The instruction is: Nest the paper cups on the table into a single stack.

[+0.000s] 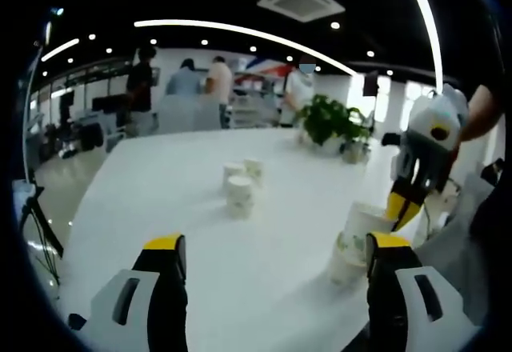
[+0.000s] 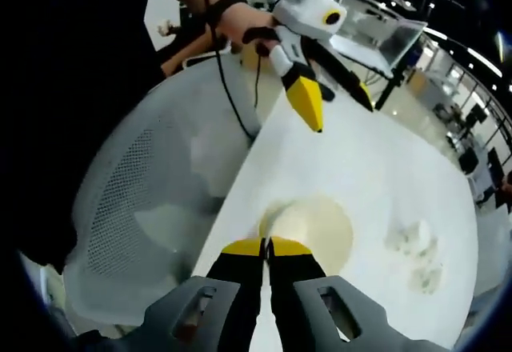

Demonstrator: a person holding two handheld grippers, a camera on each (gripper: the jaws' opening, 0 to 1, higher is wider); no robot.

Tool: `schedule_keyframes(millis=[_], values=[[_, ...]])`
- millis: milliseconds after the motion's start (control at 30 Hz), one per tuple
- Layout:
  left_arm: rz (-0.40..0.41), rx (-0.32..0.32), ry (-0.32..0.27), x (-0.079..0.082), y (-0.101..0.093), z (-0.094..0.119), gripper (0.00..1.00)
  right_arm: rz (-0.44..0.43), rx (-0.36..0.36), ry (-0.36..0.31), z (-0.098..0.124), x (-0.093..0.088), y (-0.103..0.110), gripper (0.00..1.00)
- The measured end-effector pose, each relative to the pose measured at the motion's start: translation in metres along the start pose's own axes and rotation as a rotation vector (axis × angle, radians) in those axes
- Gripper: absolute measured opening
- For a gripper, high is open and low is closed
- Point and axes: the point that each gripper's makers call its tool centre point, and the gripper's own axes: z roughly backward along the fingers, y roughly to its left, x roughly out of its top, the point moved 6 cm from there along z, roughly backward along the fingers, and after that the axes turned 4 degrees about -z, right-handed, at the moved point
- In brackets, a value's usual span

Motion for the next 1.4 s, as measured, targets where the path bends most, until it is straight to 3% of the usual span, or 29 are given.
schedule_keyframes(millis=[600, 1000, 1267, 1400], values=[[0.018, 0.01, 0.008, -0.007, 0.002, 0.004, 0.93, -0.007, 0.025, 0.041, -0.027, -0.007, 0.001, 0.01], [0.019, 0.011, 0.009, -0.007, 0.003, 0.003, 0.93, -0.039, 0.018, 0.029, -0.025, -0.007, 0.001, 0.08], [0.017, 0.009, 0.008, -0.004, 0.003, 0.0, 0.93, -0.133, -0.011, -0.036, -0.012, -0.013, 0.005, 0.09], [0.016, 0.005, 0.004, -0.002, 0.003, -0.002, 0.93, -0.248, -0.072, -0.129, 0.004, -0.018, 0.003, 0.09]])
